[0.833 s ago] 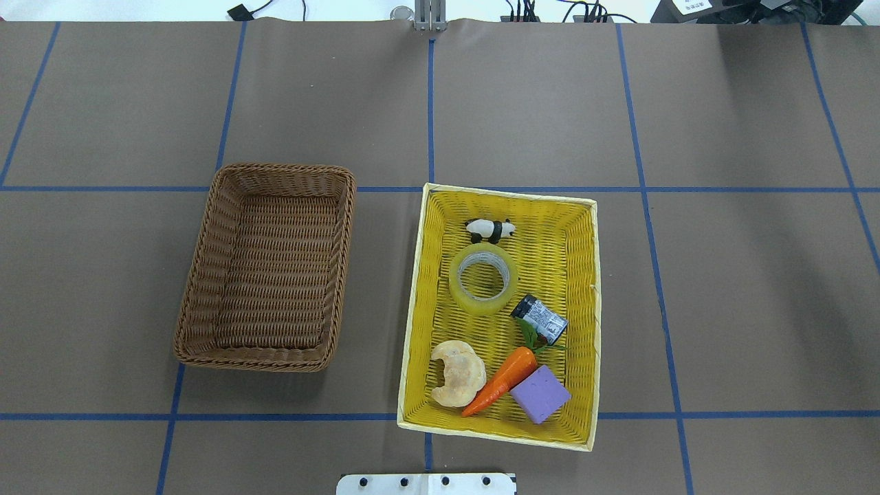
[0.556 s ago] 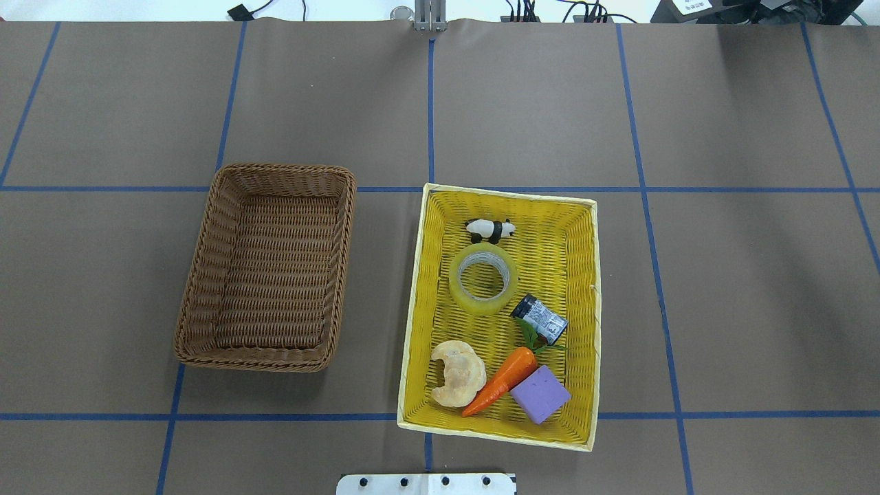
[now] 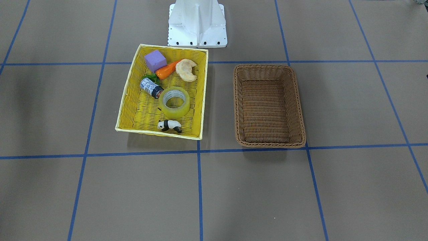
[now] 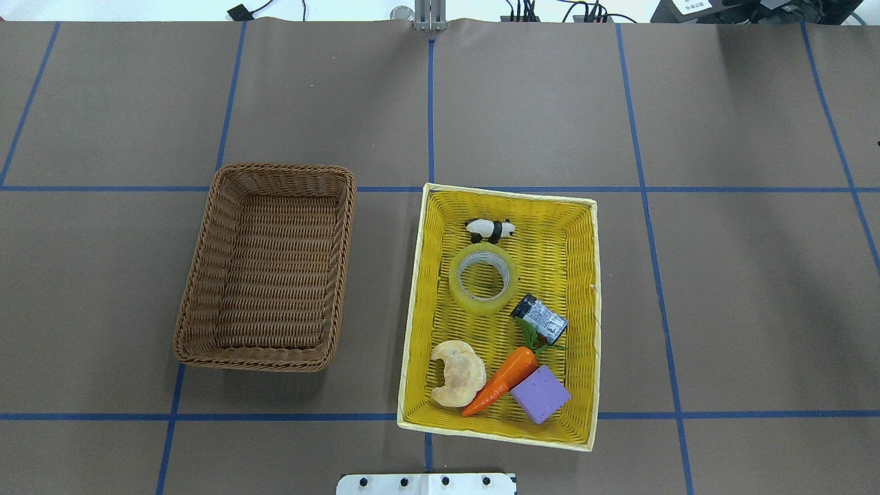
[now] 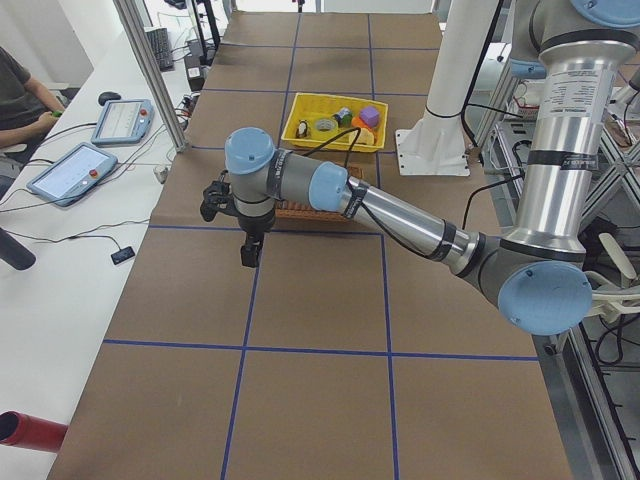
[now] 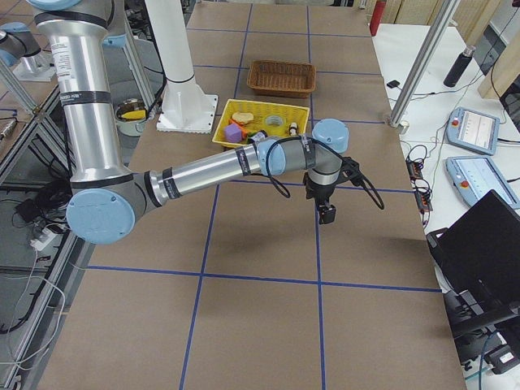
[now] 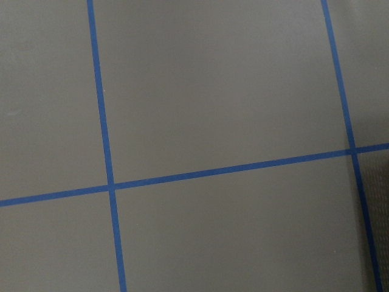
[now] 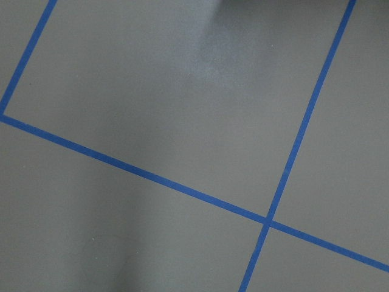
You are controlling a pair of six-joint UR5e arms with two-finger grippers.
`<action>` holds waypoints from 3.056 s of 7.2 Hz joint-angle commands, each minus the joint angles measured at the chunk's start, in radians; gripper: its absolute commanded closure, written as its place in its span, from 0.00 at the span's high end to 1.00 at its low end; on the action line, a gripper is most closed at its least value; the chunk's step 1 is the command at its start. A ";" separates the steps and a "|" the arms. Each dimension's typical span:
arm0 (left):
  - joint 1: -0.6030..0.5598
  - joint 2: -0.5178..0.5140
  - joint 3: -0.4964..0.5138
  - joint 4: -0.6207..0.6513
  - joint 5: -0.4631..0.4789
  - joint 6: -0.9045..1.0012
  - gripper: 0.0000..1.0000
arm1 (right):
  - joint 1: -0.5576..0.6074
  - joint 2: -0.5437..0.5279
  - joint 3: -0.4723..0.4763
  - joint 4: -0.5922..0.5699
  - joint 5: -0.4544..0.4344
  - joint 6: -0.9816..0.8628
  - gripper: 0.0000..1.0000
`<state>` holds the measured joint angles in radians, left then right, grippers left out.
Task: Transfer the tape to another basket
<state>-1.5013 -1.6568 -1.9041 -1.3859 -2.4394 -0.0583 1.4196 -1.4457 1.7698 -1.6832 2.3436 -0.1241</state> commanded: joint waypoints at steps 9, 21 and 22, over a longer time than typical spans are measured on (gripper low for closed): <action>0.079 0.068 0.005 -0.002 -0.026 -0.052 0.98 | -0.109 -0.059 0.053 0.153 0.166 0.212 1.00; 0.081 0.132 0.004 -0.057 -0.030 -0.060 0.98 | -0.900 0.392 0.002 0.223 -0.405 1.082 0.84; 0.081 0.141 -0.001 -0.059 -0.032 -0.060 0.98 | -0.894 0.389 -0.001 0.218 -0.418 0.966 0.83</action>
<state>-1.4205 -1.5268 -1.9028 -1.4365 -2.4701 -0.1176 0.5250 -1.0536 1.7776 -1.4627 1.9378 0.9742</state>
